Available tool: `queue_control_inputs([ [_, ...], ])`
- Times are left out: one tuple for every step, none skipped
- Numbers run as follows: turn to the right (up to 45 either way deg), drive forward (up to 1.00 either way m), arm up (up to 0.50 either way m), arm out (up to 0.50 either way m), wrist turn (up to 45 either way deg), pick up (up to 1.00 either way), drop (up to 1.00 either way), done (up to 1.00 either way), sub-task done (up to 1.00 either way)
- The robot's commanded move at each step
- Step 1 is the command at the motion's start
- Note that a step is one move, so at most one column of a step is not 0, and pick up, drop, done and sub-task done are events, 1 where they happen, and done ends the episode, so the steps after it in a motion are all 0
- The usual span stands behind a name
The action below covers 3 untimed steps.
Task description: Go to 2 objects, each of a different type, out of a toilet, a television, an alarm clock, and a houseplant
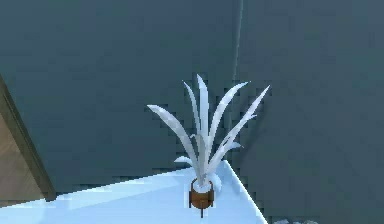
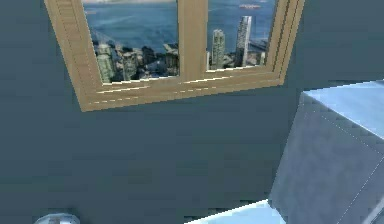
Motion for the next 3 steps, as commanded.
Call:
queue_control_inputs([
  [-45.0, 0.0, 0.0, 0.0, 0.0, 0.0, 0.0, 0.0, 0.0],
  [-18.0, 0.0, 0.0, 0.0, 0.0, 0.0, 0.0, 0.0, 0.0],
  [0.0, 1.0, 0.0, 0.0, 0.0, 0.0, 0.0, 0.0, 0.0],
])
